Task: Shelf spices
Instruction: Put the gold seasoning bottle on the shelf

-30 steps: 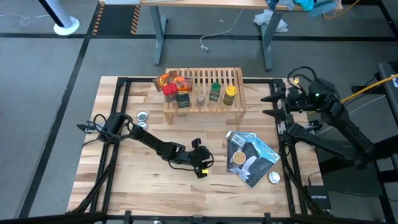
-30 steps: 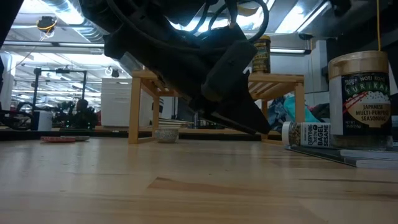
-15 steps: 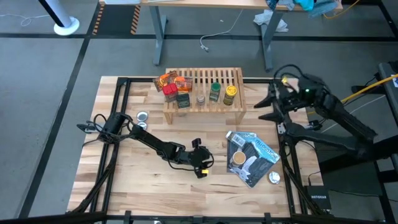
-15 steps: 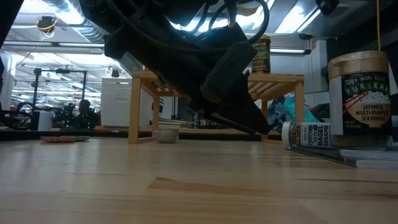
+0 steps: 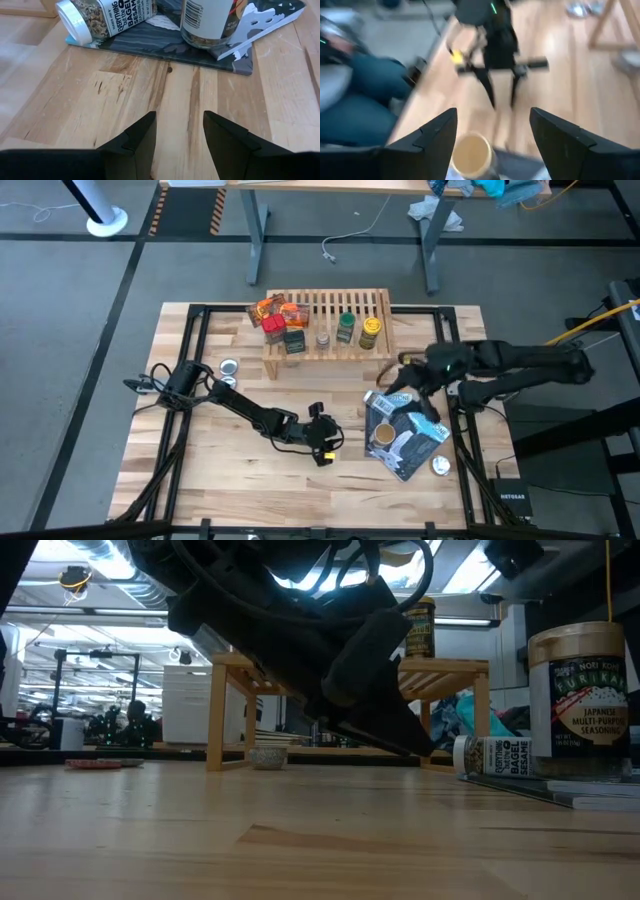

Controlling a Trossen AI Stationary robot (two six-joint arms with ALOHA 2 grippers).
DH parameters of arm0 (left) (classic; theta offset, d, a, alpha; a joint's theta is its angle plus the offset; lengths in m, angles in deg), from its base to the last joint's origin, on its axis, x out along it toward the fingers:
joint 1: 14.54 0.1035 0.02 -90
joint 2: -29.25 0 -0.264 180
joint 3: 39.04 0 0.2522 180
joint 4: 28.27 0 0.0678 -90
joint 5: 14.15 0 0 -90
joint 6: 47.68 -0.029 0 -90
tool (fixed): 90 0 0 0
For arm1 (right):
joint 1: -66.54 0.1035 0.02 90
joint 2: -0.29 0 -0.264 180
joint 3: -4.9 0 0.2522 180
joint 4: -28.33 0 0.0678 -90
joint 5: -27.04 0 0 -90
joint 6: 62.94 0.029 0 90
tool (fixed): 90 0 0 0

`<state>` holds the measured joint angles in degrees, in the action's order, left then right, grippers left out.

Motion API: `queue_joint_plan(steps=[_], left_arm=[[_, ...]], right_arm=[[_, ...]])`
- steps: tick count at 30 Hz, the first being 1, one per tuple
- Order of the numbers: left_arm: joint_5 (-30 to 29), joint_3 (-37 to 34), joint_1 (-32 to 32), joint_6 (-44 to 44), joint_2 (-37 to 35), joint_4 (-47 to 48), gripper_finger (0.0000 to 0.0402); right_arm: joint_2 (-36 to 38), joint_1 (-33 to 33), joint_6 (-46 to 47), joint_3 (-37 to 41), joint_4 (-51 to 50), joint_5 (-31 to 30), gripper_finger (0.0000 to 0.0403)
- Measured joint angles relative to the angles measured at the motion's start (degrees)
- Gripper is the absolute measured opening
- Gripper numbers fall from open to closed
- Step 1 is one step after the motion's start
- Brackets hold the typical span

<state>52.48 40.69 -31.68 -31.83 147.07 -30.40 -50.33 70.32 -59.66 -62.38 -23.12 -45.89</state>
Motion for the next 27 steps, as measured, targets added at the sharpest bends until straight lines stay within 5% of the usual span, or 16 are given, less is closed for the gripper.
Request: queue_joint_plan(steps=[4,14,27], left_arm=[[0.0,0.0,0.0,-0.1,0.0,0.1,0.0156],[0.0,0.0,0.0,-1.8,0.0,-0.1,0.0156],[0.0,0.0,0.0,-3.3,0.0,-2.9,0.0156]], right_arm=[[-0.7,8.2,6.9,0.0,-6.2,-13.4,0.0256],[-1.4,27.9,28.4,0.8,-8.9,-34.0,0.0256],[-10.2,44.6,51.6,9.9,-4.0,-50.7,0.0256]])
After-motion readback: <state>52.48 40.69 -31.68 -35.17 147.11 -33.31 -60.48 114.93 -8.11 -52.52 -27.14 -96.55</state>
